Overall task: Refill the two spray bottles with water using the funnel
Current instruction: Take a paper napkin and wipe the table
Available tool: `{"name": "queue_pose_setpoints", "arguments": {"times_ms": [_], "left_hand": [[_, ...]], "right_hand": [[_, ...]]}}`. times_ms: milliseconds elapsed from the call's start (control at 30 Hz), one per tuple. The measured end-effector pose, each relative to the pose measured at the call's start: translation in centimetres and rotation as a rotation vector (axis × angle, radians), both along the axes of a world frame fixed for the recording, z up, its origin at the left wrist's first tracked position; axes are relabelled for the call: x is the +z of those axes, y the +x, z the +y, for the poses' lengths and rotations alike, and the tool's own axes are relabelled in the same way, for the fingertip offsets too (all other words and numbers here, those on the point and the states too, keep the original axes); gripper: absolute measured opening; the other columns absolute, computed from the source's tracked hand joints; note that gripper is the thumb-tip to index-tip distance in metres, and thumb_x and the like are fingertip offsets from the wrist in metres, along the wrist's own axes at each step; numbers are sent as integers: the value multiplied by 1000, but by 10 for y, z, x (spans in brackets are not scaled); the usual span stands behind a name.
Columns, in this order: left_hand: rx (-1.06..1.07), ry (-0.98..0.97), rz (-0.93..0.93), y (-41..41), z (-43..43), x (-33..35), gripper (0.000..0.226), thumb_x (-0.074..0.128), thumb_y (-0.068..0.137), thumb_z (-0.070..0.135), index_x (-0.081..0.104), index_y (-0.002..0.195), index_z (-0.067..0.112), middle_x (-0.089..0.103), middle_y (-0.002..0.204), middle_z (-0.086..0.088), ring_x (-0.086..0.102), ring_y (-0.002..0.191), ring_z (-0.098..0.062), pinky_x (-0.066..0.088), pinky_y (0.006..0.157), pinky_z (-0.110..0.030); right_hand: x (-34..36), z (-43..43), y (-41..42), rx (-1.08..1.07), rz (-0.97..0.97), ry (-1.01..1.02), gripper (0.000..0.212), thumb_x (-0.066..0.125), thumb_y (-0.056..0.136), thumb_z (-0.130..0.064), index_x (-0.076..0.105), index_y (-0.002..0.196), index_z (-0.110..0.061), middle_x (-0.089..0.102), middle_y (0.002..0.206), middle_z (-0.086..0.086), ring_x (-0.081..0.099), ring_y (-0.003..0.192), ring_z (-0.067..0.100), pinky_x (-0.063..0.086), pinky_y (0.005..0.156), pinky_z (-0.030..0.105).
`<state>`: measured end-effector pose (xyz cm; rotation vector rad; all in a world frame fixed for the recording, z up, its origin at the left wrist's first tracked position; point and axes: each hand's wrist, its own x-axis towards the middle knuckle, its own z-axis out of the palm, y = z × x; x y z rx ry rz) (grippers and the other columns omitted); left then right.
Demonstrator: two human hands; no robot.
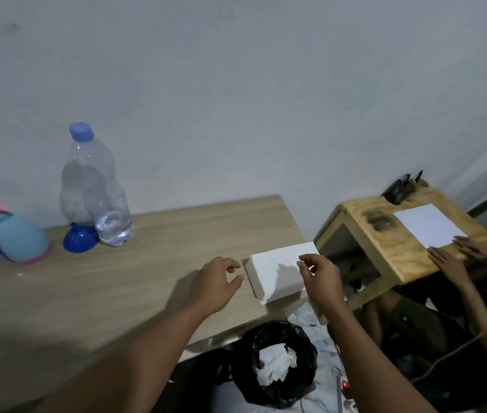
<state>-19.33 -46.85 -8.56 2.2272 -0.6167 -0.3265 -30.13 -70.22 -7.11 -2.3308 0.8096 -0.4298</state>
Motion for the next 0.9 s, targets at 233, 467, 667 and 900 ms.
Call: {"name": "queue_pose_setpoints", "arguments": {"times_ms": [233,467,667,900], "left_hand": [[51,164,-25,-33,-65,-4,26,62,90,47,70,112,35,65,113,13,61,105,-11,43,79,-28],[180,249,38,-34,-99,-32,34,60,81,60,66,110,43,67,114,21,62,107,-11,51,93,-37],[226,341,14,-30,-108,-42,15,57,83,55,66,92,48,68,103,26,61,111,-10,47,86,-37],[227,387,20,-24,-114,-42,16,47,84,56,60,93,53,67,100,22,57,116,-13,40,88,-42]], "right_hand": [[-18,-62,3,220,315,-220,20,59,98,-36,73,112,-32,67,121,-7,52,118,21,34,90,42],[-27,-80,14,349,371,-239,17,61,97,-33,75,106,-34,67,116,-8,55,113,21,34,92,46],[-35,-87,15,369,346,-235,16,58,99,-34,74,101,-34,66,113,-11,53,109,19,32,89,44],[-27,-91,15,430,306,-235,17,54,102,-34,70,100,-30,61,108,-16,50,105,16,15,74,35]]}}
